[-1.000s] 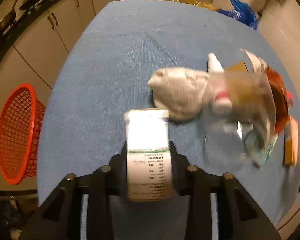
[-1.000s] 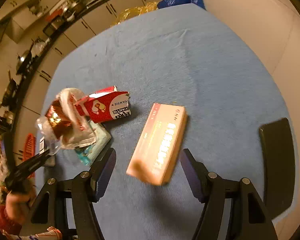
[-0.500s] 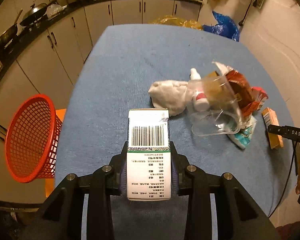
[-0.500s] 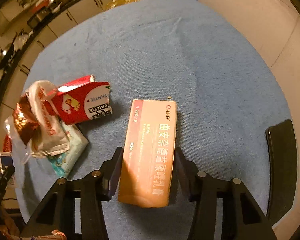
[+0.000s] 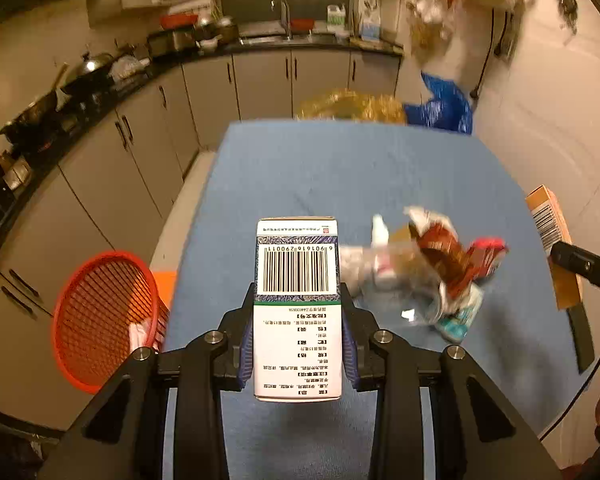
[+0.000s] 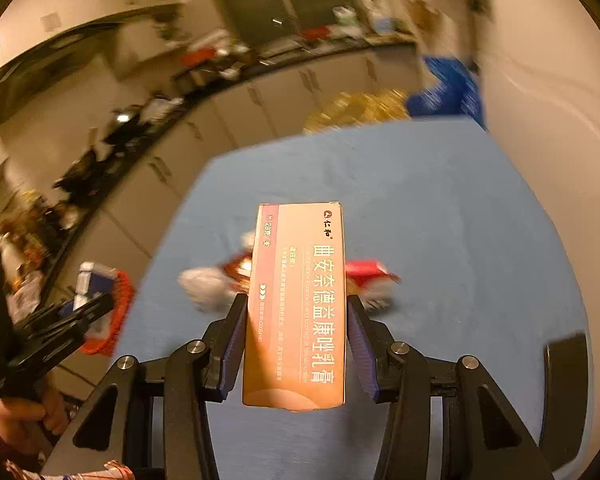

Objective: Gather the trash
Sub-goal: 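Carry both boxes over the red wastebasket and open both tools to drop them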

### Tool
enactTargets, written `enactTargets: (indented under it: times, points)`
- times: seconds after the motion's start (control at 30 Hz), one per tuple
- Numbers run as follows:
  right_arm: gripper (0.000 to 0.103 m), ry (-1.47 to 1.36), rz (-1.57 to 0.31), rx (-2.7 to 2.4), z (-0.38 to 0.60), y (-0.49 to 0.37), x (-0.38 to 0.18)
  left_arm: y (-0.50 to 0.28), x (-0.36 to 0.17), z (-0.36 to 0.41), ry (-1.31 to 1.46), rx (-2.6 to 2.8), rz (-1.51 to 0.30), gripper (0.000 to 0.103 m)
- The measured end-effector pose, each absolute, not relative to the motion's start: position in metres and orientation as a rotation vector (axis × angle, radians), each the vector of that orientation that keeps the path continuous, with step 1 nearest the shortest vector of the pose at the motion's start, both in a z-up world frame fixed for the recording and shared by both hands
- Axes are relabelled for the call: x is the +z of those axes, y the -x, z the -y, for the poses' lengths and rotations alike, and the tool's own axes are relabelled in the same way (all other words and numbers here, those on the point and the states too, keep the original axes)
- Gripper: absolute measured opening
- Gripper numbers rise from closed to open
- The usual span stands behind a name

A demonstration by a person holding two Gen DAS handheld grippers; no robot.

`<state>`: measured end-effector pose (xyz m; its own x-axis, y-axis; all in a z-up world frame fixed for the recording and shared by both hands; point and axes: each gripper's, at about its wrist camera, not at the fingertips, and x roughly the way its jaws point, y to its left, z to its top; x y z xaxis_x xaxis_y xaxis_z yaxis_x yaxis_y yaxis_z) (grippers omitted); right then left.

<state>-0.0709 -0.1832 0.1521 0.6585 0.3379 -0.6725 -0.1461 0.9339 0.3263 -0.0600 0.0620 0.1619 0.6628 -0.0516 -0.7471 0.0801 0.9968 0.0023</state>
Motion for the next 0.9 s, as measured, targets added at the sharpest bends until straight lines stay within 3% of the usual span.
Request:
enactTargets:
  times: [0.4, 0.9]
  points:
    - [0.051, -0.171, -0.728, 0.453, 0.112, 0.087, 0.198, 0.092, 0.223, -0.088, -0.003, -0.009, -0.691, 0.033]
    - [0.052, -0.107, -0.741, 0.589, 0.071, 0.103, 0.201, 0.134, 0.232, -0.113, 0.016, 0.090, -0.659, 0.033]
